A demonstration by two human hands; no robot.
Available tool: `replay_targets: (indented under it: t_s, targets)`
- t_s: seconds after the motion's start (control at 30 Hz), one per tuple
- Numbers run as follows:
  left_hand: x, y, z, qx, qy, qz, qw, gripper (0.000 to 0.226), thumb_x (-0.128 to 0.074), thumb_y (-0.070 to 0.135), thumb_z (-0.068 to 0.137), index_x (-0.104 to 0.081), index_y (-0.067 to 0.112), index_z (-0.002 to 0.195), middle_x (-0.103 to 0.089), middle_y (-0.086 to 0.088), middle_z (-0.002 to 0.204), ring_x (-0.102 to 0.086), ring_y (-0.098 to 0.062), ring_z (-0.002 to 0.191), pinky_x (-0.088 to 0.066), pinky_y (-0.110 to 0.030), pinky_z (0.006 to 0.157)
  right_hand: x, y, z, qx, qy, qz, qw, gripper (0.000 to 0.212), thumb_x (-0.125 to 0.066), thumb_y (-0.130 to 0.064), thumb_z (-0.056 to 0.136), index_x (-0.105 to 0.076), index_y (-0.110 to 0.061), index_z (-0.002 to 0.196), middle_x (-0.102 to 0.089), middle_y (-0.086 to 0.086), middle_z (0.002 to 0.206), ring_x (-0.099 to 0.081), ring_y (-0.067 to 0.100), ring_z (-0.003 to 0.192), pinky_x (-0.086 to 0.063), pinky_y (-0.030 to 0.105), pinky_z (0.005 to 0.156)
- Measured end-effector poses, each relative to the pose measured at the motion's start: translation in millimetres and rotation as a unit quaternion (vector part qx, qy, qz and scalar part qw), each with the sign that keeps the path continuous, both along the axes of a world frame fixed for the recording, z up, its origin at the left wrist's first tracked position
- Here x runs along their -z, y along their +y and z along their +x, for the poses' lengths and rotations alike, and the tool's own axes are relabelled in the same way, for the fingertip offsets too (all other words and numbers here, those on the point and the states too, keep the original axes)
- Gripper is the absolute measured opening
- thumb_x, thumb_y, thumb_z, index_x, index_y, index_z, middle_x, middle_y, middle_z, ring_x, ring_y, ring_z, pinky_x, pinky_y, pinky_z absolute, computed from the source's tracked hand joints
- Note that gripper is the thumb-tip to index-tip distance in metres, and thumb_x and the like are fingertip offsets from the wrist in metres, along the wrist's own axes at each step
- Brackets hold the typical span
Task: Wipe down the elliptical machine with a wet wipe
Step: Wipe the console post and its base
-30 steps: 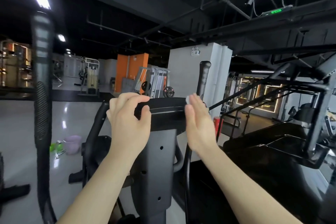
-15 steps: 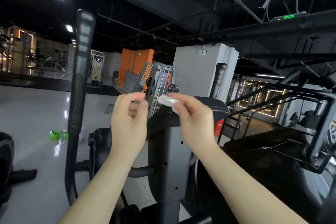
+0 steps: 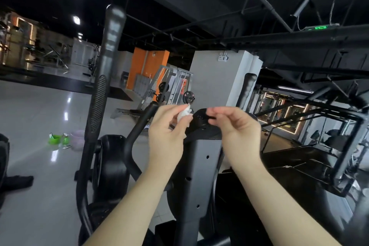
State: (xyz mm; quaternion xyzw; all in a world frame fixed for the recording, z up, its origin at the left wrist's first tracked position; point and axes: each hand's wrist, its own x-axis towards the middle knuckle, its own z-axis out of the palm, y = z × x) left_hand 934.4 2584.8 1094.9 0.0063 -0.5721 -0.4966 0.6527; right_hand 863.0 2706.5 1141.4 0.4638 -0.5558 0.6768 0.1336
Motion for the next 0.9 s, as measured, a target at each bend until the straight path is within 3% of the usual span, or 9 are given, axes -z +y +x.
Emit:
replay_targets:
  t_s: [0.1, 0.27, 0.4, 0.47, 0.53, 0.67, 0.77, 0.83, 0.9]
  targets:
    - [-2, 6, -19, -0.051, 0.018, -0.023, 0.998, 0.025, -0.074, 0.01, 0.091, -0.078, 0.019, 0.114, -0.066, 0.011, 0.111, -0.061, -0.011, 0.11, -0.048, -0.021, 0.094, -5, 7, -11, 0.021, -0.007, -0.025, 0.999, 0.022, -0.053, 0.008, 0.1, -0.074, -0.002, 0.098, -0.078, 0.008, 0.095, -0.074, 0.023, 0.096, -0.059, 0.028, 0.084]
    - [24, 16, -58, -0.129, 0.023, -0.083, 0.988, 0.025, -0.072, 0.0, 0.091, -0.076, 0.007, 0.115, -0.062, -0.003, 0.106, -0.058, -0.014, 0.106, -0.046, -0.016, 0.092, 5, 6, -19, 0.027, -0.027, -0.007, 0.999, 0.019, -0.054, 0.007, 0.099, -0.073, 0.003, 0.1, -0.078, 0.007, 0.094, -0.075, 0.021, 0.094, -0.057, 0.019, 0.074]
    - [48, 4, -58, -0.034, 0.014, 0.05, 0.998, 0.025, -0.064, 0.0, 0.097, -0.073, 0.017, 0.114, -0.06, -0.007, 0.101, -0.062, 0.0, 0.089, -0.047, -0.008, 0.076, 9, 12, -22, 0.028, -0.021, -0.006, 0.999, 0.019, -0.054, 0.007, 0.1, -0.073, 0.002, 0.1, -0.079, 0.007, 0.095, -0.075, 0.021, 0.094, -0.056, 0.017, 0.073]
    - [50, 2, -55, -0.032, -0.003, 0.067, 0.997, 0.026, -0.063, 0.004, 0.099, -0.072, 0.022, 0.115, -0.061, -0.003, 0.103, -0.063, -0.001, 0.096, -0.052, -0.019, 0.086, 9, 14, -23, 0.029, -0.021, -0.007, 0.999, 0.019, -0.054, 0.006, 0.1, -0.073, 0.001, 0.1, -0.079, 0.006, 0.095, -0.075, 0.02, 0.094, -0.055, 0.017, 0.071]
    - [41, 10, -52, -0.052, -0.002, 0.014, 0.999, 0.026, -0.063, 0.004, 0.099, -0.073, 0.017, 0.119, -0.062, 0.0, 0.108, -0.063, -0.009, 0.108, -0.049, -0.023, 0.098, 8, 14, -24, 0.029, -0.013, -0.014, 0.999, 0.019, -0.054, 0.006, 0.099, -0.073, 0.001, 0.1, -0.079, 0.006, 0.095, -0.074, 0.02, 0.094, -0.055, 0.018, 0.073]
    - [27, 20, -58, -0.126, 0.02, -0.094, 0.987, 0.027, -0.064, 0.001, 0.097, -0.073, 0.007, 0.122, -0.061, -0.002, 0.114, -0.06, -0.018, 0.112, -0.045, -0.021, 0.1, 8, 10, -24, 0.027, 0.005, -0.027, 0.999, 0.019, -0.054, 0.007, 0.099, -0.072, 0.003, 0.101, -0.078, 0.007, 0.097, -0.074, 0.02, 0.097, -0.058, 0.024, 0.081]
    - [54, -2, -68, -0.134, -0.002, -0.021, 0.991, 0.025, -0.061, 0.006, 0.1, -0.073, 0.008, 0.121, -0.063, 0.002, 0.116, -0.06, -0.015, 0.115, -0.045, -0.02, 0.103, 16, 10, -25, 0.028, 0.018, -0.024, 0.999, 0.021, -0.055, 0.007, 0.099, -0.074, -0.002, 0.099, -0.078, 0.006, 0.097, -0.073, 0.022, 0.099, -0.058, 0.032, 0.087]
    - [83, -25, -75, -0.108, -0.071, 0.071, 0.989, 0.024, -0.058, 0.012, 0.102, -0.074, 0.013, 0.12, -0.063, 0.006, 0.117, -0.062, -0.013, 0.115, -0.047, -0.018, 0.102, 23, 11, -25, 0.029, 0.015, -0.02, 0.999, 0.022, -0.055, 0.007, 0.099, -0.074, -0.005, 0.098, -0.078, 0.006, 0.097, -0.073, 0.023, 0.1, -0.058, 0.035, 0.089]
    - [105, -40, -79, -0.092, -0.137, 0.121, 0.979, 0.023, -0.057, 0.015, 0.102, -0.073, 0.016, 0.119, -0.064, 0.004, 0.117, -0.064, -0.015, 0.115, -0.043, -0.006, 0.097, 30, 12, -25, 0.032, 0.011, -0.014, 0.999, 0.023, -0.056, 0.007, 0.099, -0.075, -0.006, 0.097, -0.078, 0.006, 0.096, -0.073, 0.023, 0.099, -0.059, 0.036, 0.089]
